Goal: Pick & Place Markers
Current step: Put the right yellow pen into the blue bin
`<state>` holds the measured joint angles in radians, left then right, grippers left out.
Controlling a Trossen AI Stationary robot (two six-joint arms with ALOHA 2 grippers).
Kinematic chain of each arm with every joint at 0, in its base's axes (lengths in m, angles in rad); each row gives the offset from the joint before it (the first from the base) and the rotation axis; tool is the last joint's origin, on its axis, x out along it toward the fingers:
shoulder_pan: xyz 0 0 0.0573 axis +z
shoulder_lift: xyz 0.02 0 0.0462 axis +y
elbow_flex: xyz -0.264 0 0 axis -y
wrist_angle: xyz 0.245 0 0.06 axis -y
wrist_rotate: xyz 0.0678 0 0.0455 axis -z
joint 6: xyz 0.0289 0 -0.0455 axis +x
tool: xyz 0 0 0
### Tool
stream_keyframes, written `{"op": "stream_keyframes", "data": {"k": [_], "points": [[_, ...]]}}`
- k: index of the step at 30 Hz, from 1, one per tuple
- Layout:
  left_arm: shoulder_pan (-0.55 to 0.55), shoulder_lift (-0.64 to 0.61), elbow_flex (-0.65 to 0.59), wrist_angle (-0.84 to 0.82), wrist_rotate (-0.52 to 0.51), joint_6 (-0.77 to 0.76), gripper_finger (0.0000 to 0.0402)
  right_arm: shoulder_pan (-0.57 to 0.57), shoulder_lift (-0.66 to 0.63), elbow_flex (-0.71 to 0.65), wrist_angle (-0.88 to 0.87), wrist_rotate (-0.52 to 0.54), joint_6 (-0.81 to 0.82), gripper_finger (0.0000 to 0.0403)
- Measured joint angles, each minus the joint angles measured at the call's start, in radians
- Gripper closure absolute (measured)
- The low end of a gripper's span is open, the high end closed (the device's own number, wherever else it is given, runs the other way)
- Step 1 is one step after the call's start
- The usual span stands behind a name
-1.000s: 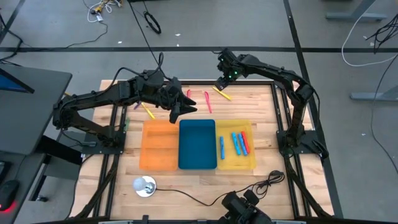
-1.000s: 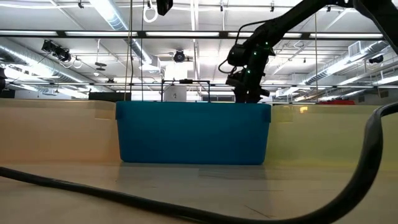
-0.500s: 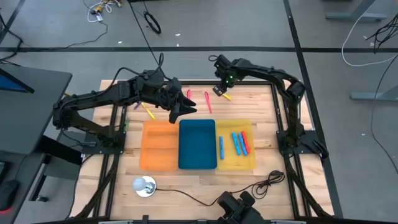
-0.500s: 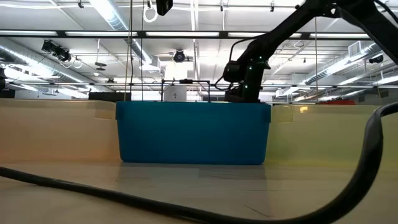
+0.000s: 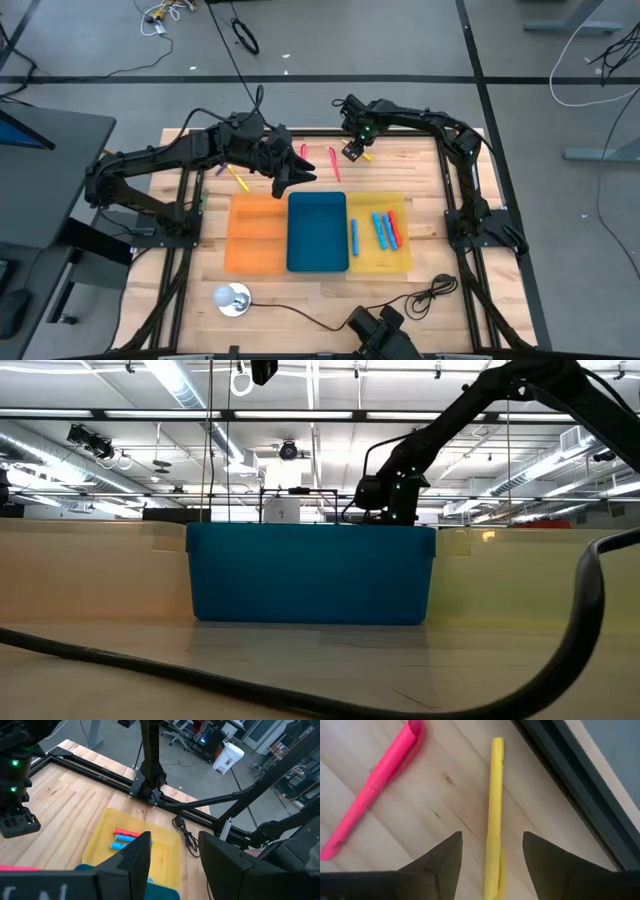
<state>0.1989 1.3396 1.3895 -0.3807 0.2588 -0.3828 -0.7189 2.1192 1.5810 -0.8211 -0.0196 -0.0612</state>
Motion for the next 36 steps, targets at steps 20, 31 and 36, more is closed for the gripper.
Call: {"op": "stream_keyframes", "data": {"k": [20, 31, 36], "points": [[0.0, 0.0, 0.0, -0.02, 0.0, -0.021, 0.0229, -0.014, 0.049, 0.001, -0.007, -0.036, -0.033, 0.0306], [0.0, 0.0, 0.0, -0.02, 0.0, -0.018, 0.0229, -0.022, 0.049, 0.002, -0.019, -0.043, -0.006, 0.0383], [0.0, 0.0, 0.0, -0.019, 0.015, -0.02, 0.0229, -0.014, 0.017, -0.003, -0.11, -0.043, -0.043, 0.0394]]}}
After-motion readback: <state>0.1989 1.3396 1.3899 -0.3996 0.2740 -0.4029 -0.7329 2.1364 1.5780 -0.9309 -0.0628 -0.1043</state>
